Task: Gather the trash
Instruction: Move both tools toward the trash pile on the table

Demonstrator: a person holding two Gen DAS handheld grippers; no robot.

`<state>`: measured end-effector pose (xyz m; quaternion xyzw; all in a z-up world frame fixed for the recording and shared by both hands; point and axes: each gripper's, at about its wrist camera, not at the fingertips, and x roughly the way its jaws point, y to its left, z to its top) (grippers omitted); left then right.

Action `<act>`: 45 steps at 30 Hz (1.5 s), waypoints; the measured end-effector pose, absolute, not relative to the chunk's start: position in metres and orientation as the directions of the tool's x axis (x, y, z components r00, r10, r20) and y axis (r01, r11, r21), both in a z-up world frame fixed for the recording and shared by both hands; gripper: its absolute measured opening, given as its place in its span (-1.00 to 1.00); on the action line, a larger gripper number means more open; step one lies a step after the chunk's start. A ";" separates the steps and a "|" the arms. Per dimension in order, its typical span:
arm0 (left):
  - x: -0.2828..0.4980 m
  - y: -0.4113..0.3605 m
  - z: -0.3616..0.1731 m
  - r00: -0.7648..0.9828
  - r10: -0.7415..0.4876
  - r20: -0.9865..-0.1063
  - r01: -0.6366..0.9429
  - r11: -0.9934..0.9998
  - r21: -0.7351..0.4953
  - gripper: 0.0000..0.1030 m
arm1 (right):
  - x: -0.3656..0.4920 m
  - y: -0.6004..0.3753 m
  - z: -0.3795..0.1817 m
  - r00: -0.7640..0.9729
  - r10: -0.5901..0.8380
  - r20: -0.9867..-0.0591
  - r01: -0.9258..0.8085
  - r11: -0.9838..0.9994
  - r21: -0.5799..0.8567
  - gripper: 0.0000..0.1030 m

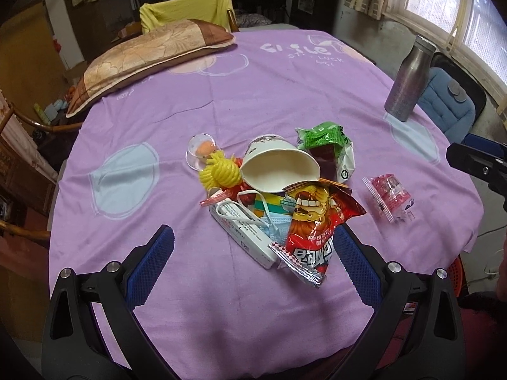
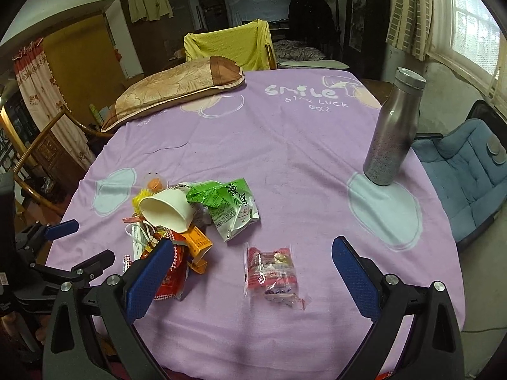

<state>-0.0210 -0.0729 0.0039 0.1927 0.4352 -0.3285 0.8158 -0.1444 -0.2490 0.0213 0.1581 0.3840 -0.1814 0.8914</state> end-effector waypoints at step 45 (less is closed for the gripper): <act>-0.015 -0.102 -0.031 0.202 -0.436 -0.877 0.741 0.654 -0.154 0.88 | -0.170 -0.276 0.012 0.637 -0.212 -0.741 0.491 0.853 0.178 0.89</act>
